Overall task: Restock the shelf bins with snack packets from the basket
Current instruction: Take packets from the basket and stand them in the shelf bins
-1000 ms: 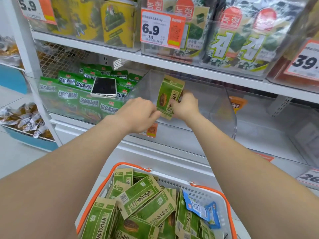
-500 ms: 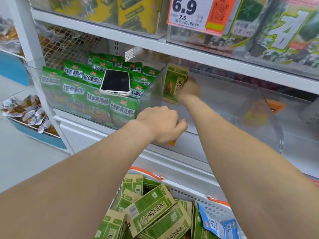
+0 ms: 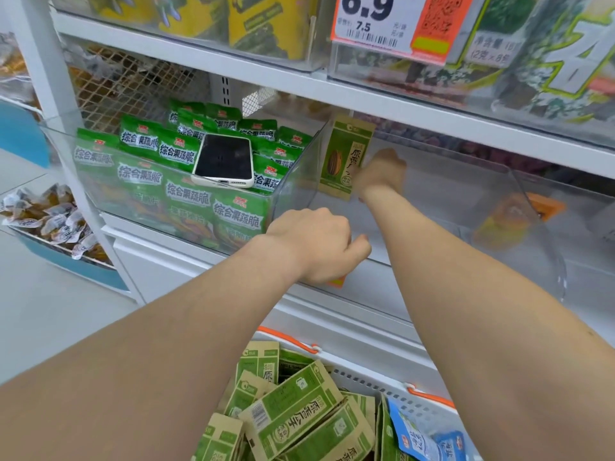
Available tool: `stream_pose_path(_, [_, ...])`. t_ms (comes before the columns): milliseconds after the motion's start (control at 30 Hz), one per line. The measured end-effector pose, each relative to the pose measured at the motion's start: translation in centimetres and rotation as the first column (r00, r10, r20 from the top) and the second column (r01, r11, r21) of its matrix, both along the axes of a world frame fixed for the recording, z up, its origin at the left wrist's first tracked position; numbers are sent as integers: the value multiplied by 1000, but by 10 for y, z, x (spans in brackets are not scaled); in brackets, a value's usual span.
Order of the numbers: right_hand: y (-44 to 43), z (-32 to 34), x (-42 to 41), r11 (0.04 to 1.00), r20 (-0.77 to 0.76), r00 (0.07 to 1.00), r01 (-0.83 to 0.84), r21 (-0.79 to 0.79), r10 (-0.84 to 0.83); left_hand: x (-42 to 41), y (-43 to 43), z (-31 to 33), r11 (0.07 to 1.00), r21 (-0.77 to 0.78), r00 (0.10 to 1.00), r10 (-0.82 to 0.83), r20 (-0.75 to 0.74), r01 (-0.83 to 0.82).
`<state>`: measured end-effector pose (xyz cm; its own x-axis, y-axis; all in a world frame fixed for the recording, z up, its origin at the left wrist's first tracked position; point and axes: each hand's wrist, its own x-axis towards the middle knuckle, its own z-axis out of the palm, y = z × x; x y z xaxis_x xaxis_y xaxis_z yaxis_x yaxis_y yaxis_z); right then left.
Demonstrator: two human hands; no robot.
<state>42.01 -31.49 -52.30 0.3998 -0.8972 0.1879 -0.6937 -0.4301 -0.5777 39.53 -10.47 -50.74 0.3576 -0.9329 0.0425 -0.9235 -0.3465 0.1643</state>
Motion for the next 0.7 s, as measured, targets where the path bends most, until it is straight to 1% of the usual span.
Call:
stream_pose_path(67, [4,2,-5,1000,13,1000,2,28,-3,-1,1,1,1000,6,1000,10,1,-10])
stream_pose_path(167, [20,9,-18,999,-25,999,-23,47,24,-4,4,4,999,17,999,38,-3,-38])
stream_pose_path(233, [35,16,-31,993,-58,992,-104,58,108,-5,6,7,997,20,997,80,-13,-80])
stream_pose_path(333, [63,26,-59,969,-31,969,-245,17,246,-8,11,11,993,-6,991,118,-66,-118])
stream_pose_path(400, [80,31,-79,956,10,957,-289,-49,289,-12,16,15,993,-23,992,116,-57,-117])
stream_pose_path(467, [96,39,-98,933,34,941,-329,-145,337,-18,25,21,992,-46,992,121,29,-119])
stream_pose_path(533, [110,46,-117,869,-40,919,-384,-313,392,-27,36,31,989,-86,982,133,132,-122])
stream_pose_path(567, [117,48,-126,817,-88,908,-408,-406,410,-32,42,36,983,-130,976,151,159,-131])
stream_pose_path(600, [124,48,-135,762,-111,896,-427,-487,431,-37,48,41,971,-187,970,183,157,-153])
stream_pose_path(633, [131,46,-143,708,-108,878,-444,-549,467,-43,54,45,954,-234,968,219,124,-186])
stream_pose_path(667, [138,42,-151,661,-102,858,-458,-594,503,-48,60,47,943,-245,965,250,73,-226])
stream_pose_path(700, [145,36,-158,623,-107,844,-467,-628,525,-54,66,47,944,-201,961,275,39,-262])
